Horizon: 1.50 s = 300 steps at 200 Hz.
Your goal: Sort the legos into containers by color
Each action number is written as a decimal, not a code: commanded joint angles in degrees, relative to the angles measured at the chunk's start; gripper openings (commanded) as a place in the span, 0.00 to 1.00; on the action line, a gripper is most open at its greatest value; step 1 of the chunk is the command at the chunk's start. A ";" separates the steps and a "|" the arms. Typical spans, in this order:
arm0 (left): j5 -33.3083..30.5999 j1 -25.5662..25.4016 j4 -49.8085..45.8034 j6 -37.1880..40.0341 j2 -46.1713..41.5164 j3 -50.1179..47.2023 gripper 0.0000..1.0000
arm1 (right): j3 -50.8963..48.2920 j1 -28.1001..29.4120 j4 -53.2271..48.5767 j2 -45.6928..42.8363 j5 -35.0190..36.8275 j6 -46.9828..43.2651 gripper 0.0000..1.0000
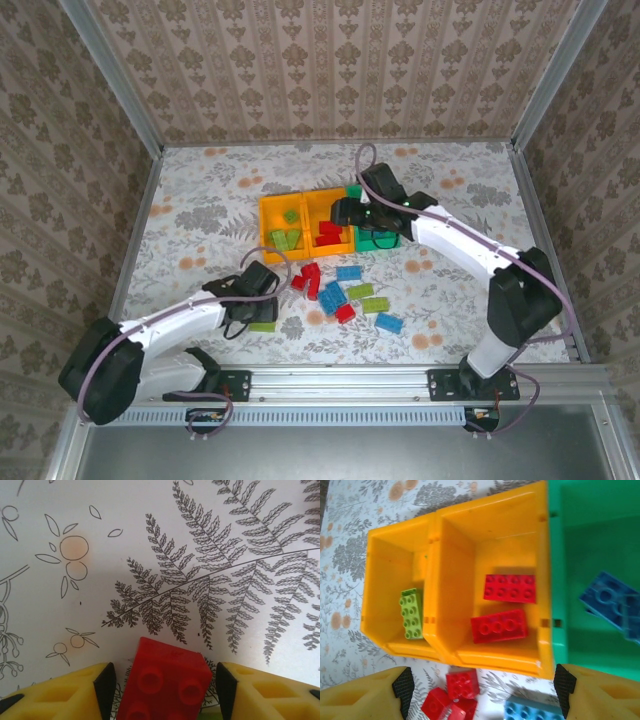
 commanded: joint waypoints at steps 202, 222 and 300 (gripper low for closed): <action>2.87 2.69 2.15 17.29 22.20 40.86 0.28 | -34.11 -7.87 6.51 -25.71 1.99 -3.39 0.79; 6.94 3.37 3.82 17.23 29.38 47.06 0.27 | -37.62 -6.97 7.44 -28.57 1.69 -4.71 0.78; 11.15 5.29 2.46 15.77 45.91 60.75 0.34 | -36.78 10.95 0.86 -27.88 7.32 -0.72 0.74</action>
